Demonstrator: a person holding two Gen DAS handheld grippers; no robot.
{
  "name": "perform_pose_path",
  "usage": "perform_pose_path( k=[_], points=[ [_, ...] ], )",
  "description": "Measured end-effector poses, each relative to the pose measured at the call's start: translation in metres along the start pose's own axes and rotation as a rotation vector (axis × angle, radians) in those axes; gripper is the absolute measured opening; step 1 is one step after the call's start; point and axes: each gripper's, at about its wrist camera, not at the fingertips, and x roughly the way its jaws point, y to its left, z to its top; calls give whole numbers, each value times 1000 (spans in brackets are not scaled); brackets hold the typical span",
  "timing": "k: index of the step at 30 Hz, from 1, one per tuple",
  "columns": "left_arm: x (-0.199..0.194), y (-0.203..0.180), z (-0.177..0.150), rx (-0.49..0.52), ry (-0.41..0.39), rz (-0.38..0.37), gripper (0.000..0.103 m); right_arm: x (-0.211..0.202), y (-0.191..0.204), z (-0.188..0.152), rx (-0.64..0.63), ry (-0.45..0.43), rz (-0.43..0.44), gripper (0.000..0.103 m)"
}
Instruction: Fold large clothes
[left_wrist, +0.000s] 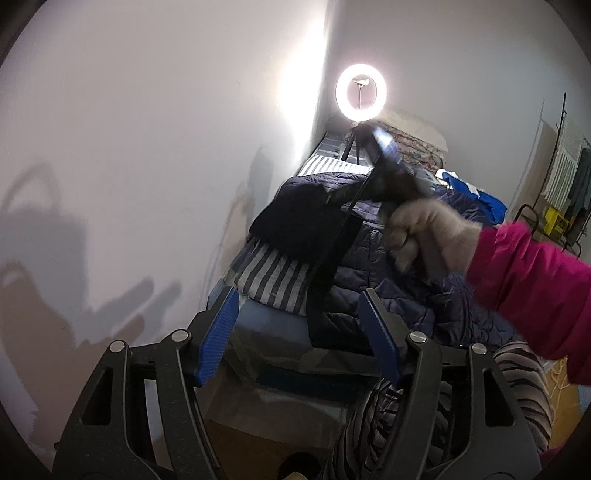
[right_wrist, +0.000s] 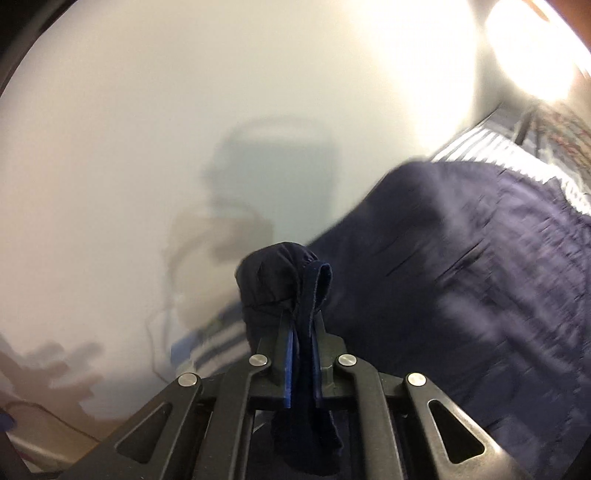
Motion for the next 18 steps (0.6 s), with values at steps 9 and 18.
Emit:
perform_pose_path(
  k=[9,18],
  points=[
    [32,-38,3,69,50,64,69,-92,-129,69,137,-224,-150,5],
    [86,-79,11,138,110,101,69,-127,-317,26,377,-258,-380,5]
  ],
)
